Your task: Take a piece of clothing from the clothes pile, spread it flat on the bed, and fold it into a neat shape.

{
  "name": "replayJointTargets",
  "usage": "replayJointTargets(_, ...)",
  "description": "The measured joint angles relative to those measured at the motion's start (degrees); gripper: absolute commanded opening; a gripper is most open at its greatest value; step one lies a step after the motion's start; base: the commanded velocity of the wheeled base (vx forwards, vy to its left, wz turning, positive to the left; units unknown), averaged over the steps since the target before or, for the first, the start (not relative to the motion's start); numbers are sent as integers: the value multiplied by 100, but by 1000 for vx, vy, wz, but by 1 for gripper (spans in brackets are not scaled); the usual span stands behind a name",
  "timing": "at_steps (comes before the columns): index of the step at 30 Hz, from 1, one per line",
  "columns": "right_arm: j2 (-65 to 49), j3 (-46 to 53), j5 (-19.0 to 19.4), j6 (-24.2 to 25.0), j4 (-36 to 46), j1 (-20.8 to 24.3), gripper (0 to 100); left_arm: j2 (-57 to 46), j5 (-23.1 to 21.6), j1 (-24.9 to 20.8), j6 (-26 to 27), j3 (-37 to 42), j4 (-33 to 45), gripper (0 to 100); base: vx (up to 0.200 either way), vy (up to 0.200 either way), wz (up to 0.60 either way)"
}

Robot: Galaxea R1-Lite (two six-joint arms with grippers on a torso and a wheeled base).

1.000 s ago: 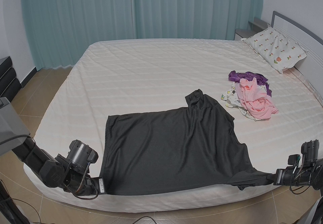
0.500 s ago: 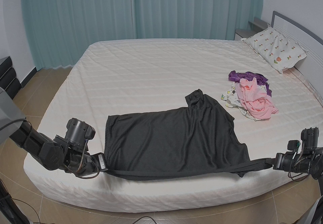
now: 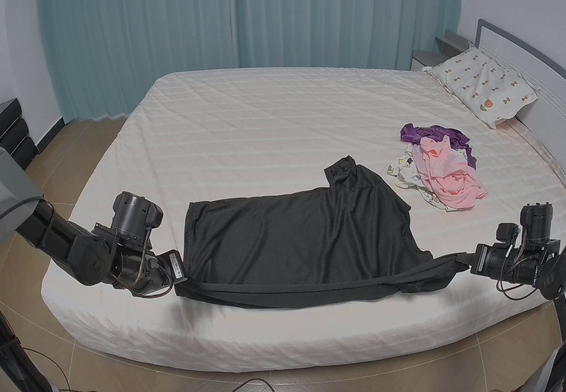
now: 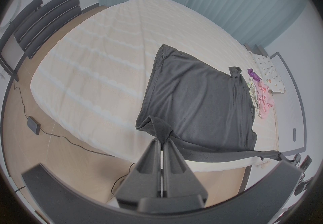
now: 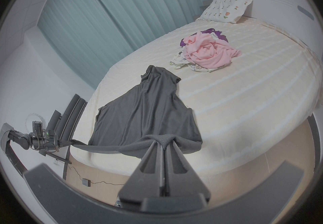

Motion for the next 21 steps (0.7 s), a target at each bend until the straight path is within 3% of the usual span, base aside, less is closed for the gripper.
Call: replayJointTargets(21,1012,-1061,-38,229,-61,41,0,1061,16,238,-282,-1078,-6,0,0,0,0)
